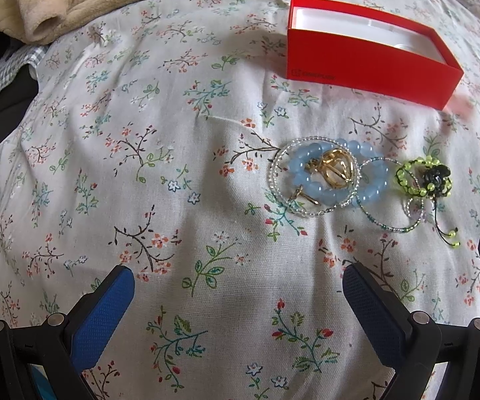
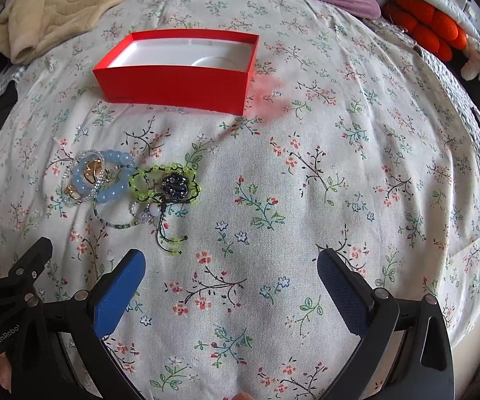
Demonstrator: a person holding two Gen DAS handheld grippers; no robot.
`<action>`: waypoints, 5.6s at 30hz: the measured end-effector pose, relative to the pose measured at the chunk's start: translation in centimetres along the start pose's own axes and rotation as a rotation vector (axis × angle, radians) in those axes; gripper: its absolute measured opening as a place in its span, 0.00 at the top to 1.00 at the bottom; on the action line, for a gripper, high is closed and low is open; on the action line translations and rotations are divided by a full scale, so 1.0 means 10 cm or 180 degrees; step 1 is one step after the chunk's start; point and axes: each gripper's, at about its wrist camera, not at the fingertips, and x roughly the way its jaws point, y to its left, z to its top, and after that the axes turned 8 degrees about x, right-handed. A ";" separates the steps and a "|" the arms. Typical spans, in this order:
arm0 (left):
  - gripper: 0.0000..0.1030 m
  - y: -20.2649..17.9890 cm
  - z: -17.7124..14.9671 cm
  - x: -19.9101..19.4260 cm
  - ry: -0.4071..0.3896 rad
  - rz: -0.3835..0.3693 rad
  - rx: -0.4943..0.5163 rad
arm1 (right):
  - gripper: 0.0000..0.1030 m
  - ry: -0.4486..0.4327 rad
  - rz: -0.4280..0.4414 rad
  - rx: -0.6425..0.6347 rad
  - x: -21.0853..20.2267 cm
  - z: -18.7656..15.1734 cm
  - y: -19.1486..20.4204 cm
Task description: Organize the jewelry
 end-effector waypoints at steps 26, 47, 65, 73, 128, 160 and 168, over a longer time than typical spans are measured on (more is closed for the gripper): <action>0.01 0.10 0.26 -0.13 0.0012 -0.0313 0.0349 | 0.00 -0.0073 0.0263 0.0006 -0.24 0.23 -0.08; 0.58 0.42 0.70 0.69 0.0454 -0.1102 -0.0070 | 0.27 0.0700 0.0973 0.0038 0.30 0.73 -0.02; 0.80 0.04 0.98 0.88 0.0415 -0.1116 0.0451 | 0.48 0.0855 0.1366 -0.0102 0.40 0.83 0.21; 0.99 -0.01 0.87 0.79 0.0382 -0.1092 0.0397 | 0.58 0.0937 0.1519 -0.0173 0.38 0.73 0.37; 1.00 0.42 1.35 -0.21 -0.0817 -0.1416 -0.0201 | 0.97 -0.0385 0.1115 -0.0375 -0.45 1.11 0.50; 0.99 0.05 1.72 0.60 -0.0612 -0.0983 -0.0082 | 0.97 -0.0414 0.1001 0.0139 0.13 1.66 0.24; 0.99 -0.01 1.73 0.62 -0.0699 -0.0850 -0.0006 | 0.97 -0.0393 0.0770 0.0214 0.32 1.70 0.04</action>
